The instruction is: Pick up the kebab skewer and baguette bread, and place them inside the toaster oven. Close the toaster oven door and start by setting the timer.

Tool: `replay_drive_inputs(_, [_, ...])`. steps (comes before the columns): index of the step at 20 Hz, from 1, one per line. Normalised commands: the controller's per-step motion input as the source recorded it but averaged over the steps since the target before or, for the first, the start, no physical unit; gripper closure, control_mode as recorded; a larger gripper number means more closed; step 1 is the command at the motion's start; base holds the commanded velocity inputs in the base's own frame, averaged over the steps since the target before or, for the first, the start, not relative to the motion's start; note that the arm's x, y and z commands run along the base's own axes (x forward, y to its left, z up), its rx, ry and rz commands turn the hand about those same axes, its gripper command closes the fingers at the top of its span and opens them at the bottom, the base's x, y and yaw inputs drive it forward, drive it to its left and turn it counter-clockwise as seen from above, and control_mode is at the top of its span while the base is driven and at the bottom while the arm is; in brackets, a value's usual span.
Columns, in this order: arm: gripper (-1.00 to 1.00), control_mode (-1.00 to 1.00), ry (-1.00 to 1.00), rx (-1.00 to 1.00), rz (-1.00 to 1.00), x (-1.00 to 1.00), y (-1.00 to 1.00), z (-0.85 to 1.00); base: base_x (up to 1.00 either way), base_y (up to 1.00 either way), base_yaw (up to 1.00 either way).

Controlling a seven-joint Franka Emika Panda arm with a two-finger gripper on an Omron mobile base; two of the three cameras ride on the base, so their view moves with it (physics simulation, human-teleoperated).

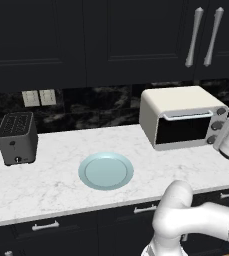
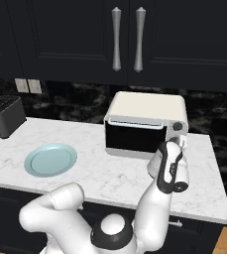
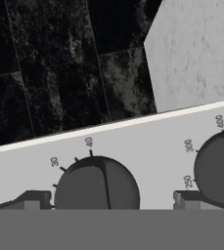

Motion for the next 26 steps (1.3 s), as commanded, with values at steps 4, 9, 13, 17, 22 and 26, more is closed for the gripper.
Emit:
replay_drive_inputs(4, [-1.00, -1.00, 0.00, -0.05, -0.01, 0.01, 0.00, 0.00, 0.00, 0.00, 0.00])
replay_drive_inputs(9, [-1.00, -1.00, 0.00, -0.01, -0.02, 0.00, 0.00, 0.00, 0.00, 0.00, 0.00])
replay_drive_inputs(13, [-1.00, -1.00, 0.00, 0.00, -0.03, 0.00, 0.00, 0.02, 0.00, 0.00, 0.00])
replay_drive_inputs(17, [-1.00, -1.00, 0.00, 0.00, 0.00, 0.00, 0.00, 0.11, 0.00, 0.00, 0.00])
replay_drive_inputs(22, [-1.00, -1.00, 0.00, 0.00, 0.00, 0.00, 0.00, 0.13, 0.00, 0.00, 0.00])
replay_drive_inputs(26, [-1.00, -1.00, 0.00, 0.00, 0.00, 0.00, 0.00, 0.02, 0.00, 0.00, 0.00])
